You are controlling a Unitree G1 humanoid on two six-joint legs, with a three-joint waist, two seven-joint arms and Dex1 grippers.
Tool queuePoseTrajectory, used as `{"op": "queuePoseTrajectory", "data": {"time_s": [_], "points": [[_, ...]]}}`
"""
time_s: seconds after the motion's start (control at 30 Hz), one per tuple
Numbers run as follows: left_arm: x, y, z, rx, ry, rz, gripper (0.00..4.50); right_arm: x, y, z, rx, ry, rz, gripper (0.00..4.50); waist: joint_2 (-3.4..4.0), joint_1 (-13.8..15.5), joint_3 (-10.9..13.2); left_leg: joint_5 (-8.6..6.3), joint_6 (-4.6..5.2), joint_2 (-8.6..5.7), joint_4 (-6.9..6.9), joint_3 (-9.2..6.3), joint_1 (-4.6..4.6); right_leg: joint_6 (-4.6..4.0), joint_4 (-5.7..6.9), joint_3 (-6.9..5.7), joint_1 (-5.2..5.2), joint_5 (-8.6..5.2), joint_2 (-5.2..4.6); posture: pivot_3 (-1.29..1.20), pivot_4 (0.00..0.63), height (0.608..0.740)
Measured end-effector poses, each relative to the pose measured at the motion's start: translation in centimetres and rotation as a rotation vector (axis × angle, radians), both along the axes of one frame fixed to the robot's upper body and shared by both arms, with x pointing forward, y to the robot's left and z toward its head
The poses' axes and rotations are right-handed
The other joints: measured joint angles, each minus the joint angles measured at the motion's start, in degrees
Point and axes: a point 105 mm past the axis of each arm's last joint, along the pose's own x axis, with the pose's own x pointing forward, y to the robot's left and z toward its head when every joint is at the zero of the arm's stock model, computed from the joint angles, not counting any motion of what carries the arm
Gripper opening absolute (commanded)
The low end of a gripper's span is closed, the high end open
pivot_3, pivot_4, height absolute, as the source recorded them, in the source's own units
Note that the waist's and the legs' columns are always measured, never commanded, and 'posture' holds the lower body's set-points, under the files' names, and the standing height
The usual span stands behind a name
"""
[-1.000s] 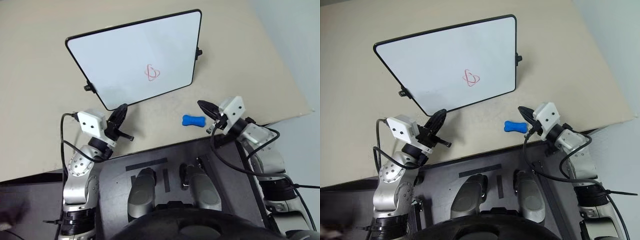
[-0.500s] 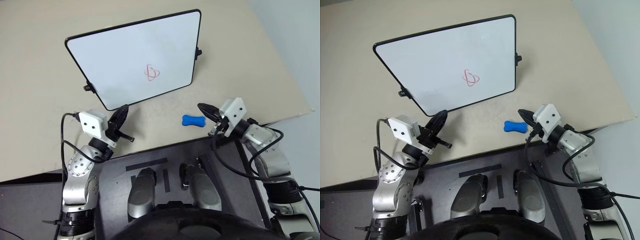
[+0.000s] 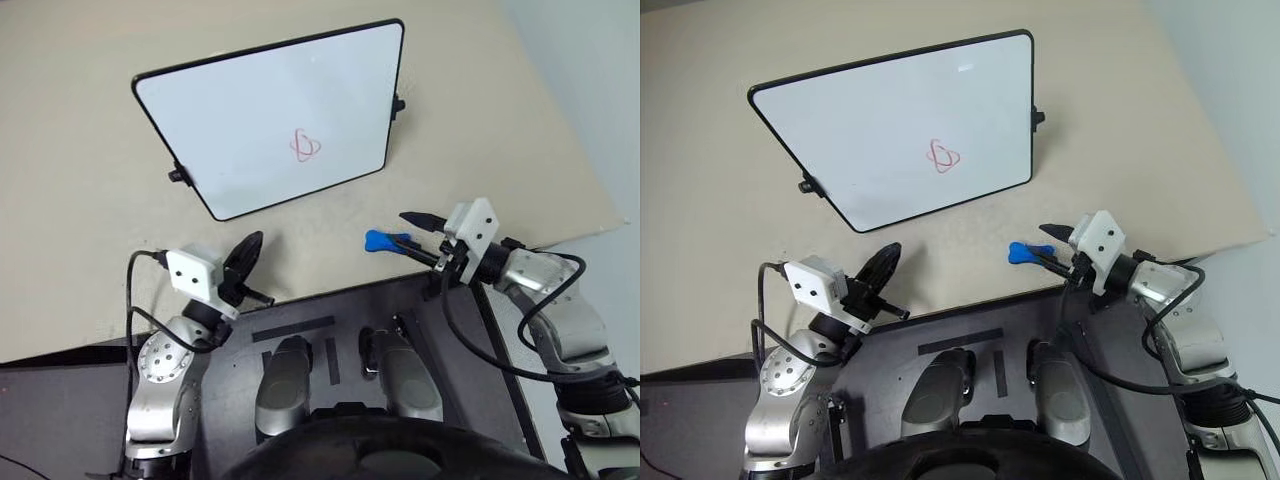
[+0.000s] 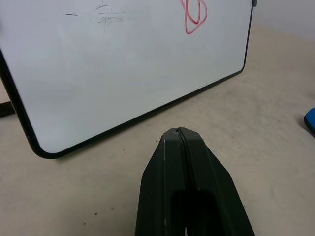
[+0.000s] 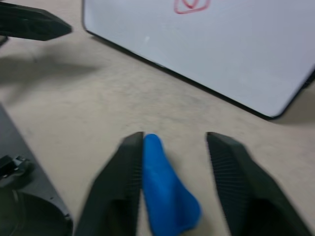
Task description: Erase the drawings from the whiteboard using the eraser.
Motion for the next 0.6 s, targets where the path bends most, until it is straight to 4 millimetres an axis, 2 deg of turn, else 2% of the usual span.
{"op": "queuePoseTrajectory", "data": {"time_s": [0.2, 0.33, 0.6], "points": [[0.2, -1.1, 0.1, -0.027, -0.007, -0.019, 0.00, -0.9, 1.1, -1.3, -0.045, 0.039, 0.062, 2.35, -0.02, -0.05, -0.01, 0.00, 0.00, 0.01, 0.00, 0.00, 0.03, 0.00, 0.02, 0.00, 0.01, 0.00, 0.01, 0.00, 0.150, 0.740], [0.3, -1.5, 0.1, -0.031, -0.014, -0.027, 0.00, -1.0, 1.1, -1.9, -0.086, 0.046, 0.072, 2.35, -0.03, -0.03, -0.02, 0.00, 0.00, 0.01, 0.01, 0.01, 0.03, 0.00, 0.01, 0.00, 0.02, 0.00, 0.00, 0.00, 0.150, 0.740], [0.9, -1.7, 0.2, -0.035, -0.031, -0.025, 0.00, 1.0, 0.7, -3.2, -0.165, 0.016, 0.052, 2.35, -0.03, -0.03, -0.02, 0.00, 0.00, 0.02, 0.01, 0.00, 0.08, -0.05, 0.06, 0.00, 0.02, 0.04, 0.00, 0.00, 0.150, 0.740]]}}
